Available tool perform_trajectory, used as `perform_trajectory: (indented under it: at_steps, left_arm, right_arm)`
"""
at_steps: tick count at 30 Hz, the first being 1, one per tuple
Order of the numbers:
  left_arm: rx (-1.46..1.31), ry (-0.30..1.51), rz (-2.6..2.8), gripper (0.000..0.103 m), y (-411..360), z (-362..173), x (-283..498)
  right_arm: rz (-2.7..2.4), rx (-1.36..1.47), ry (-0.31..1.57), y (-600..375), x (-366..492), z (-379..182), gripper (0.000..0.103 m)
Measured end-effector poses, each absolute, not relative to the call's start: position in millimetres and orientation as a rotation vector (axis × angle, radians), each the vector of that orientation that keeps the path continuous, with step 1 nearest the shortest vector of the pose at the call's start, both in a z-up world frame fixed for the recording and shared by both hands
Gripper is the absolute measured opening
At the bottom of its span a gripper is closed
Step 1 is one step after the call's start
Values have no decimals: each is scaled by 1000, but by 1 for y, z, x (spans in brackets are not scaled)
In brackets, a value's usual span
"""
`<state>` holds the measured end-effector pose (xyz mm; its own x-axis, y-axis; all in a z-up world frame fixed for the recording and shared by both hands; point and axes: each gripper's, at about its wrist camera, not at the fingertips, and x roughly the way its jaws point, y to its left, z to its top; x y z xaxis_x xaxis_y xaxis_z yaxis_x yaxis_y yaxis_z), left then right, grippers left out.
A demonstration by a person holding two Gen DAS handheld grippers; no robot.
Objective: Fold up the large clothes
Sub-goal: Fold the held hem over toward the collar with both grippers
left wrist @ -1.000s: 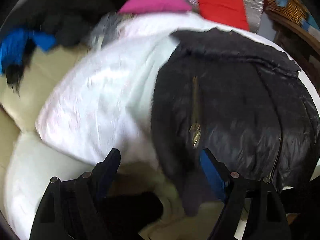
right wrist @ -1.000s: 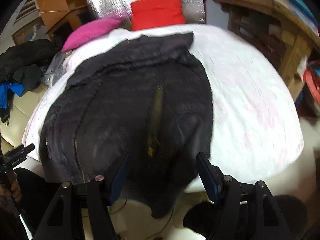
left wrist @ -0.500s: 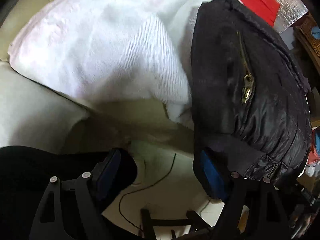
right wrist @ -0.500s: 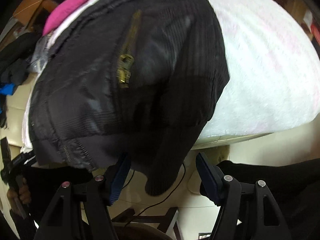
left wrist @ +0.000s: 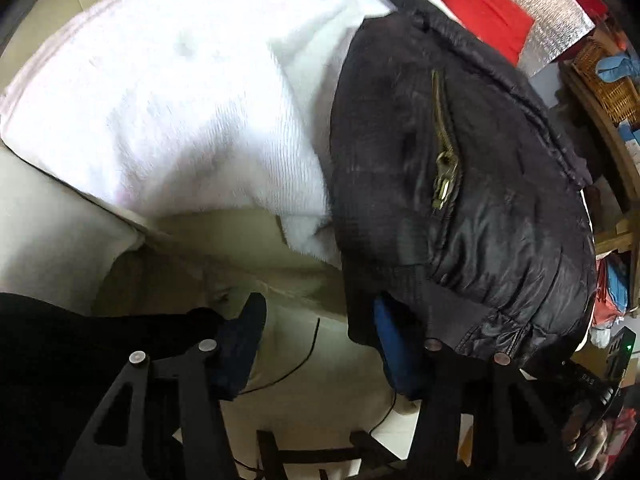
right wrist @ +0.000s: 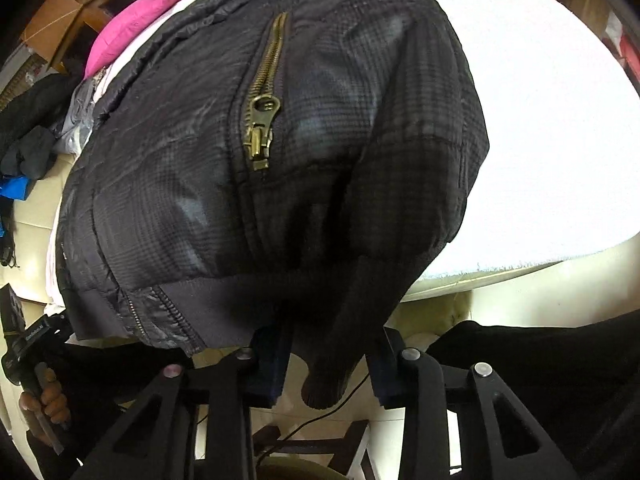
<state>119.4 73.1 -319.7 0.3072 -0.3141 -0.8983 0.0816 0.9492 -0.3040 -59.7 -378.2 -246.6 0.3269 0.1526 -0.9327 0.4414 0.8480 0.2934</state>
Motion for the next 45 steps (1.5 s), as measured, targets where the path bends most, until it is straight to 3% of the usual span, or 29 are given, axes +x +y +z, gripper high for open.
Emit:
perform_trajectory:
  at_steps: [4,6,11,14,15,17,18,19,23,24,25,26,27,28,30,32,43,45]
  left_arm:
    - [-174,1203,-269,58,69,-309,117]
    - [-176,1229,-270,65,66,-311,120]
    - [-269,1204,-349,66,77,-304,122]
    - [-303,1138,-394,83,78,-290,117]
    - [-312,1132,-397,83,76,-288,118]
    - [-318,1134,-425,83,72,-288,116]
    - [-291,1143,-422,85,68,-290,117]
    - [-252,1158,-400,85,63,-293,119]
    - [-198,1245,-383,85,49,-322,131]
    - [-183,1274,-382,84,44,-329,133]
    - [-166,1286,-391,84,38,-336,134]
    - [-156,1285,-396,75,37,-339,134]
    - [-148,1291,-408,47,32,-343,133]
    - [-143,1301,-426,39,28,-344,131]
    - [-89,1265,-428,21,18,-336,125]
    - [-52,1243,-419,13,13,-328,123]
    - [-152,1139,-500,8,18,-217,114]
    - [-187,1115,-505,8,17,-196,119]
  right_arm:
    - [-199,558,1253,-379,-61,-246,35]
    - [-194,561,1253,-379,-60,-244,35]
    - [-193,577,1261,-385,-59,-242,36]
    - [-200,605,1269,-392,-60,-242,37]
    - [-200,605,1273,-395,-61,-241,38]
    - [-200,619,1276,-401,-60,-243,48]
    - [-199,635,1272,-403,-60,-243,64]
    - [-204,665,1251,-408,-61,-244,68]
    - [-198,692,1209,-417,-57,-248,68]
    - [-198,686,1206,-417,-56,-248,65]
    - [-204,692,1198,-418,-57,-249,54]
    - [-203,694,1194,-418,-57,-250,48]
    - [-202,676,1196,-416,-59,-247,32]
    - [-206,635,1197,-413,-62,-243,23]
    - [-199,608,1176,-408,-71,-231,18]
    - [-180,593,1137,-407,-76,-219,16]
    - [144,667,794,-418,-103,-110,15]
    - [204,705,737,-424,-101,-99,11]
